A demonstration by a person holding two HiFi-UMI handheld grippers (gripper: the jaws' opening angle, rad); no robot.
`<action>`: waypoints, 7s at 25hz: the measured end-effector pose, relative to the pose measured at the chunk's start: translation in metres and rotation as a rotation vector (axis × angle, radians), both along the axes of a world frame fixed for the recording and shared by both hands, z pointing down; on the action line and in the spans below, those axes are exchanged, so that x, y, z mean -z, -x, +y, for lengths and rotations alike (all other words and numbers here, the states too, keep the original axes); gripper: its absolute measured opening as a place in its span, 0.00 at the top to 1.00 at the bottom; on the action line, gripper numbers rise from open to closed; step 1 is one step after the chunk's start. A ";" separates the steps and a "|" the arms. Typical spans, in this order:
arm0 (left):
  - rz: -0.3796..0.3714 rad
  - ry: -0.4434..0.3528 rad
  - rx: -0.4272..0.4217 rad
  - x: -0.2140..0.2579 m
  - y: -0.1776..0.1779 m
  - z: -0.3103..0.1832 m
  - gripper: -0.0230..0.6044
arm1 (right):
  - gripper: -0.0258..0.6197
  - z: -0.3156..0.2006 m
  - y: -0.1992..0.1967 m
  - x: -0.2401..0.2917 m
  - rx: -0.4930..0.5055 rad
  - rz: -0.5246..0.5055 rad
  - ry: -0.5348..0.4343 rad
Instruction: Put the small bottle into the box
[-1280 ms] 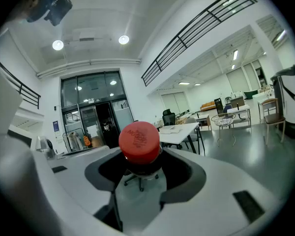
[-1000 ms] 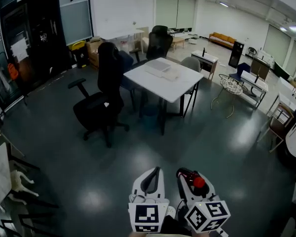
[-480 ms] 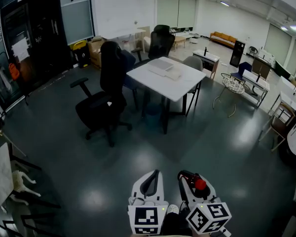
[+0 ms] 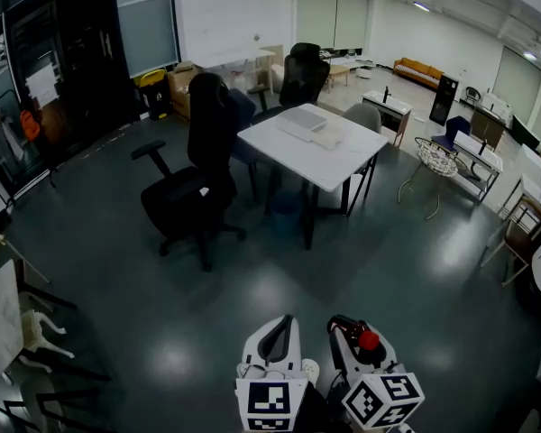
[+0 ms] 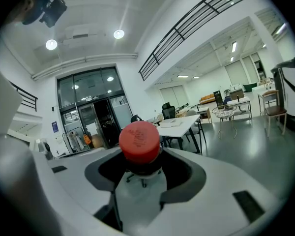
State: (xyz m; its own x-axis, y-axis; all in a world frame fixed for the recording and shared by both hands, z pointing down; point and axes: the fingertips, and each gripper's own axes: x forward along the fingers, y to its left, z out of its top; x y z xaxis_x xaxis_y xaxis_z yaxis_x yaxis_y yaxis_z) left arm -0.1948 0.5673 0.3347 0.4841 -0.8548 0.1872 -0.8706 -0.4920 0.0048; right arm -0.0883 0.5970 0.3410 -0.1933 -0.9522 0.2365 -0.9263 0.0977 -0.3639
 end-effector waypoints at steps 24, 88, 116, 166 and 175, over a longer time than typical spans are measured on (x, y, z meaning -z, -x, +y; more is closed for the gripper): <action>-0.005 -0.040 0.074 0.015 -0.113 -0.228 0.93 | 0.61 -0.238 -0.111 0.019 0.092 -0.007 -0.048; -0.007 0.044 -0.022 -0.008 -0.224 -0.727 0.93 | 0.61 -0.730 -0.218 -0.012 0.017 -0.022 0.068; -0.026 0.202 0.169 -0.067 -0.305 -0.933 0.93 | 0.61 -0.963 -0.301 -0.070 0.220 -0.013 0.222; -0.024 0.498 0.240 -0.193 -0.290 -0.992 0.93 | 0.61 -1.072 -0.276 -0.219 0.298 0.147 0.534; -0.015 0.511 0.240 -0.198 -0.291 -0.991 0.93 | 0.61 -1.078 -0.270 -0.229 0.301 0.149 0.573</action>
State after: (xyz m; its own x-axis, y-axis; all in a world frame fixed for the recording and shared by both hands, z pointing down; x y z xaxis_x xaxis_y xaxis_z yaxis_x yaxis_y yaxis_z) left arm 0.0958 -0.4235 0.5324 0.2817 -0.7396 0.6113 -0.9595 -0.2191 0.1771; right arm 0.1816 -0.4812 0.5702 -0.3575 -0.5774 0.7341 -0.9332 0.1893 -0.3056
